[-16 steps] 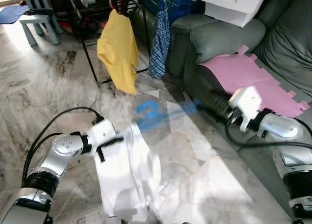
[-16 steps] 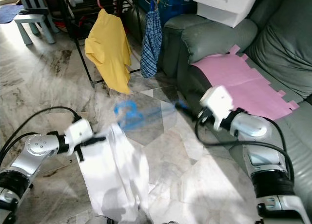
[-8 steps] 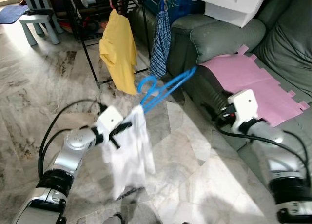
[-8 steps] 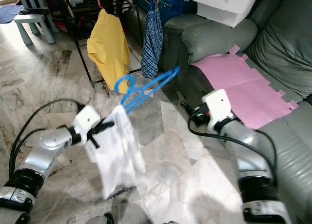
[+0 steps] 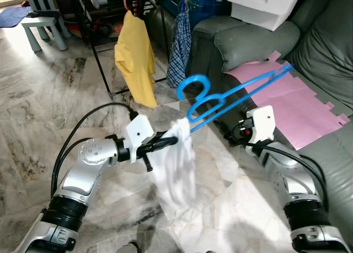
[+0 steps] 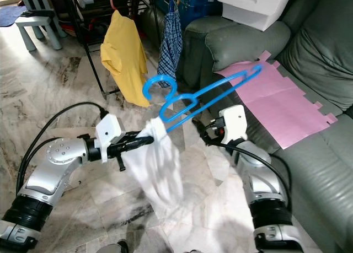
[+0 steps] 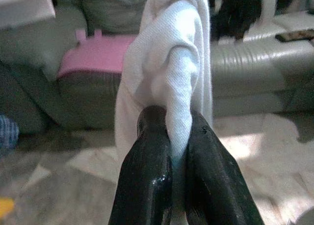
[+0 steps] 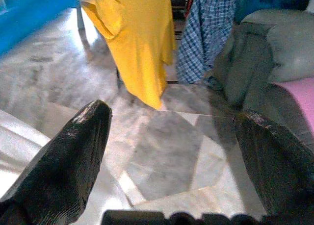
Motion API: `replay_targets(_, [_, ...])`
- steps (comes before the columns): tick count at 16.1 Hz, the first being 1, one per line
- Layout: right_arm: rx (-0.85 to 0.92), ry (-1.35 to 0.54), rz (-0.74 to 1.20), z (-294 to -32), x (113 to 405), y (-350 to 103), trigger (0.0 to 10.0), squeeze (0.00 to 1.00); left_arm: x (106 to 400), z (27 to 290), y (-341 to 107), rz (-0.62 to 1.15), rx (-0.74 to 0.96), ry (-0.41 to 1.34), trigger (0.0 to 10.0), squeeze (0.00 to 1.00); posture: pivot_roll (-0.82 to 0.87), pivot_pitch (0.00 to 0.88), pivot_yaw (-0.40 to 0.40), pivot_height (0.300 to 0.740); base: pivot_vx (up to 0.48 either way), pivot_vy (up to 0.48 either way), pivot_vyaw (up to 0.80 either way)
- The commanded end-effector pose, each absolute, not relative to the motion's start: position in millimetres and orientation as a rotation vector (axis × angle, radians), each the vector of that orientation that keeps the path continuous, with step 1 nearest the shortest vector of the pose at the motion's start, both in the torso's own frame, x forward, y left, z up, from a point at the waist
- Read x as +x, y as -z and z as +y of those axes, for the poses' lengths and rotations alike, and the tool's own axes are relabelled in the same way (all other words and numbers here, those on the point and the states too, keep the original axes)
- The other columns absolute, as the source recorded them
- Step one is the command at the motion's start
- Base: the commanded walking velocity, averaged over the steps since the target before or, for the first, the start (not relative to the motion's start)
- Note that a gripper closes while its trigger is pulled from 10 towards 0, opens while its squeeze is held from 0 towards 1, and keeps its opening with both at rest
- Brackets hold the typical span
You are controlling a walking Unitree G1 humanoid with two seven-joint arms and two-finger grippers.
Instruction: Hang hanger
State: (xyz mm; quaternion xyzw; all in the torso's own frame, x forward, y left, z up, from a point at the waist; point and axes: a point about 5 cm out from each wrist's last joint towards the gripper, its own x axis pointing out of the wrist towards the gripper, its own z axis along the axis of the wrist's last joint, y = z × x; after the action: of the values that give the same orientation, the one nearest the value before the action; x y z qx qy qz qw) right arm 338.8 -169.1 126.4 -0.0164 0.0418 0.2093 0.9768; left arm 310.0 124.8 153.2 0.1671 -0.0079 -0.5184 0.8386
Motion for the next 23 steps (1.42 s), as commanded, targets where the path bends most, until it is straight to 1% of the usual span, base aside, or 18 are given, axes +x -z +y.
replay_targets(1, [0.006,-0.448,0.079,-164.1,337.9,-128.0,10.0,0.00,309.5,117.5,-167.1,-0.092,0.376,1.120,0.0,0.00,-0.06,0.112,-0.024,0.740,0.000,0.000,0.00])
replay_targets(2, [0.010,-0.472,0.081,-160.3,336.9,-127.5,10.0,0.00,309.9,115.9,-168.1,-0.102,0.383,1.120,0.0,0.00,-0.06,0.112,-0.023,0.740,0.000,0.000,0.00])
replay_targets(3, [0.018,-0.538,0.096,-150.7,333.5,-124.4,10.0,0.00,309.7,111.0,-172.2,-0.130,0.399,1.138,0.0,0.00,-0.06,0.111,-0.022,0.740,0.000,0.000,0.00])
replay_targets(6, [0.042,-0.649,0.121,-138.7,327.9,-121.8,10.0,0.00,306.6,100.4,-183.9,-0.170,0.411,1.203,0.0,0.00,-0.05,0.111,-0.020,0.740,0.000,0.000,0.00])
replay_targets(9, [0.063,-0.764,0.127,-129.7,318.7,-124.1,10.0,0.00,311.5,98.4,-186.6,-0.182,0.448,1.213,0.0,0.00,-0.06,0.115,-0.017,0.740,0.000,0.000,0.00])
replay_targets(14, [0.068,-0.848,0.157,-128.0,308.1,-120.4,10.0,0.00,314.4,95.3,-193.4,-0.208,0.442,1.202,0.0,0.00,-0.06,0.120,-0.017,0.740,0.000,0.000,0.00])
replay_targets(15, [0.070,-0.870,0.154,-126.2,305.4,-121.5,10.0,0.00,317.7,98.1,-190.8,-0.200,0.484,1.181,0.0,0.00,-0.06,0.121,-0.018,0.740,0.000,0.000,0.00])
replay_targets(17, [0.028,-0.858,0.154,-128.9,304.6,-120.2,10.0,0.00,321.8,104.4,-187.5,-0.180,0.468,1.153,0.0,0.00,-0.06,0.122,-0.018,0.740,0.000,0.000,0.00])
replay_targets(19, [0.039,-0.834,0.164,-133.4,304.2,-118.2,10.0,0.00,323.0,110.6,-181.7,-0.156,0.495,1.137,0.0,0.00,-0.06,0.126,-0.017,0.740,0.000,0.000,0.00])
replay_targets(20, [0.029,-0.850,0.173,-133.2,300.8,-117.1,10.0,0.00,322.8,109.6,-183.1,-0.163,0.476,1.138,0.0,0.00,-0.06,0.127,-0.017,0.740,0.000,0.000,0.00])
replay_targets(22, [0.029,-0.854,0.175,-132.5,299.4,-117.0,10.0,0.00,324.6,109.9,-182.0,-0.163,0.486,1.133,0.0,0.00,-0.06,0.127,-0.018,0.740,0.000,0.000,0.00])
replay_targets(23, [0.001,-0.853,0.177,-133.2,299.2,-115.4,10.0,0.00,326.5,112.3,-179.8,-0.159,0.494,1.125,0.0,0.00,-0.06,0.127,-0.017,0.740,0.000,0.000,0.00])
